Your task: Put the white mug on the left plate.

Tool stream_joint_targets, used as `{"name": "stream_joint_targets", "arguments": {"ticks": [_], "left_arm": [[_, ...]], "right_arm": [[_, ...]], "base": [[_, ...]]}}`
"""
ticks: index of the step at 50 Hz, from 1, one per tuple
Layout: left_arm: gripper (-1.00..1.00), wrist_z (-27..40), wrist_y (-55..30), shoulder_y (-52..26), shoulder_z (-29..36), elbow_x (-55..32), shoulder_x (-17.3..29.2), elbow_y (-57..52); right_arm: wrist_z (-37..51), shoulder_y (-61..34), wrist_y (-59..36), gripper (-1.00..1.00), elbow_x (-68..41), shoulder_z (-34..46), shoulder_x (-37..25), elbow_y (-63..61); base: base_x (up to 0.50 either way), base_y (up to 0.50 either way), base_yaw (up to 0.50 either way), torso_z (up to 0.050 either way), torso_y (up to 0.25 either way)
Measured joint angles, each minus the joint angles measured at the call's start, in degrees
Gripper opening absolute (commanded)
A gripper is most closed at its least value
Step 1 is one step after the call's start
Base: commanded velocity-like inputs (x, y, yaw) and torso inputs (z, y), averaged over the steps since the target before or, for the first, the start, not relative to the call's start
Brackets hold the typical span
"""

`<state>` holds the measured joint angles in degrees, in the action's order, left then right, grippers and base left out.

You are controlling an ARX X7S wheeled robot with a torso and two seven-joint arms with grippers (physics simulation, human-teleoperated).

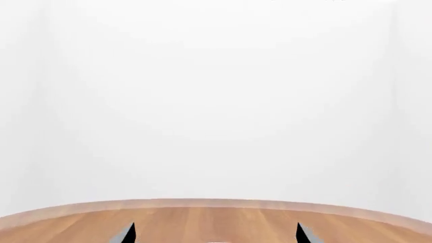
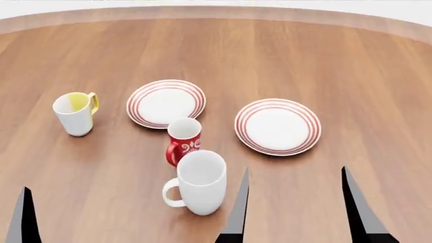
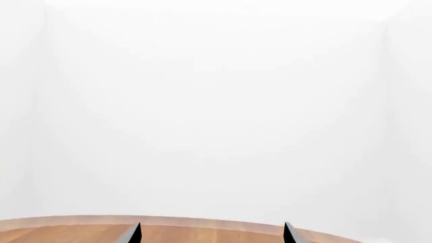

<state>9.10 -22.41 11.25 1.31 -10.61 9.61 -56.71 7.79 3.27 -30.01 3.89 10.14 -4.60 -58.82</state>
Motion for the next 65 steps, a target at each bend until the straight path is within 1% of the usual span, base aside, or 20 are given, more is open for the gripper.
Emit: {"name": "stream_joint_targets", "arguments": {"ticks": [24, 52, 59, 65], "left_arm": [[1.0, 1.8, 1.1, 1.1, 2.4, 0.4, 2.2, -1.9], [1.0, 5.6, 1.4, 0.9, 4.7, -0.7, 5.8, -2.6], [1.0, 6.4, 1.9, 0.8, 5.1, -1.1, 6.5, -2.3], [1.0, 7.0, 2.0, 0.9, 5.4, -1.9, 7.0, -2.2]], "right_arm": [[-1.1, -0.3, -1.8, 1.0, 0.5, -1.1, 1.5, -1.0], [-3.3, -0.3, -2.7, 1.0, 2.1, -1.3, 3.1, -1.1], [-2.6, -0.3, -2.9, 1.0, 2.9, -0.7, 2.6, -0.8], [-2.0, -0.6, -4.1, 1.0, 4.4, 0.4, 1.9, -0.8]], "base": [[0.5, 0.0, 0.0, 0.0, 0.0], [0.5, 0.0, 0.0, 0.0, 0.001], [0.05, 0.0, 0.0, 0.0, 0.001], [0.0, 0.5, 0.0, 0.0, 0.0]]}}
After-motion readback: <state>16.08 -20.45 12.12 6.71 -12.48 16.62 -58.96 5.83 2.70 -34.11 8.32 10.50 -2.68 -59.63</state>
